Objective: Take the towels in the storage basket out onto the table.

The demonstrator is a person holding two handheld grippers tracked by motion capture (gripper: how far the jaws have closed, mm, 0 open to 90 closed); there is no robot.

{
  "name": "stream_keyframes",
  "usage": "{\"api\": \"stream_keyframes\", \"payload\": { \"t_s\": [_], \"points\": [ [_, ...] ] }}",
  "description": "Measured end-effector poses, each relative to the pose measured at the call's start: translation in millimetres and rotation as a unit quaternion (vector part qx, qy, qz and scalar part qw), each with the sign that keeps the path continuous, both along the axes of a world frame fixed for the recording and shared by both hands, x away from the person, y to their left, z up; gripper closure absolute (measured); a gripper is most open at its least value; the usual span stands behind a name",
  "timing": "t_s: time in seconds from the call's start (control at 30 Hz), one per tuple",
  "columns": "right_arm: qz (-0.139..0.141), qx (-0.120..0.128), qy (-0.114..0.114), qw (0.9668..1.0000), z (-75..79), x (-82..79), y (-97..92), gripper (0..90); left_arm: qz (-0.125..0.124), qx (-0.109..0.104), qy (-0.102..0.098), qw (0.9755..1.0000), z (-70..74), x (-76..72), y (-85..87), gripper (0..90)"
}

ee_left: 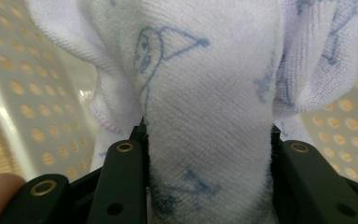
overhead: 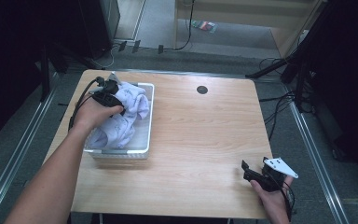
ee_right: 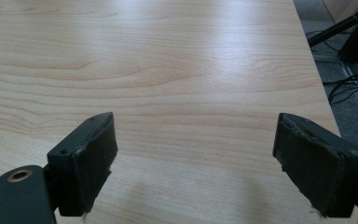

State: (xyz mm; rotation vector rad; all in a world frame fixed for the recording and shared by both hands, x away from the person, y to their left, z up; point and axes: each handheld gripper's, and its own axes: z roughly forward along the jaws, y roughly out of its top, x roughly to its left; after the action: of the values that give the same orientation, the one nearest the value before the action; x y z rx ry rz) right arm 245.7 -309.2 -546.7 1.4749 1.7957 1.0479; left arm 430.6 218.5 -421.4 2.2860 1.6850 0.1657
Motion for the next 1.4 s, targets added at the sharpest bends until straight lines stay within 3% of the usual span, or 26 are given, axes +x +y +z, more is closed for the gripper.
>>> {"api": "stream_keyframes", "payload": {
  "t_s": [0.23, 0.4, 0.63, 0.83, 1.07, 1.4],
  "points": [
    [0.0, 0.001, 0.001, 1.0, 0.0, 0.3, 0.1, 13.5, -0.013, 0.003, -0.014, 0.9998, 31.8, -4.0, -1.5, 59.6],
    [-0.001, 0.0, 0.001, 1.0, -0.1, 0.4, 0.1, 13.5, -0.017, 0.003, -0.023, 0.9996, 46.2, -4.1, -4.8, 59.5],
    [-0.001, 0.002, 0.003, 1.0, 0.0, 0.5, 0.0, 13.5, -0.023, 0.006, -0.017, 0.9996, 56.7, -2.2, -9.5, 59.3],
    [0.0, 0.003, 0.002, 1.0, 0.0, 0.9, -0.1, 13.5, -0.028, 0.008, -0.026, 0.9992, 66.3, -1.4, -21.0, 59.2],
    [0.001, 0.003, 0.002, 1.0, 0.0, 1.0, -0.1, 13.4, -0.05, 0.002, -0.032, 0.9982, 75.1, 1.5, -47.5, 58.9],
    [0.002, 0.005, 0.002, 1.0, 0.2, 0.4, -0.2, 13.4, -0.07, -0.006, -0.026, 0.9972, 73.4, 4.8, -79.2, 58.7]
  ]
}}
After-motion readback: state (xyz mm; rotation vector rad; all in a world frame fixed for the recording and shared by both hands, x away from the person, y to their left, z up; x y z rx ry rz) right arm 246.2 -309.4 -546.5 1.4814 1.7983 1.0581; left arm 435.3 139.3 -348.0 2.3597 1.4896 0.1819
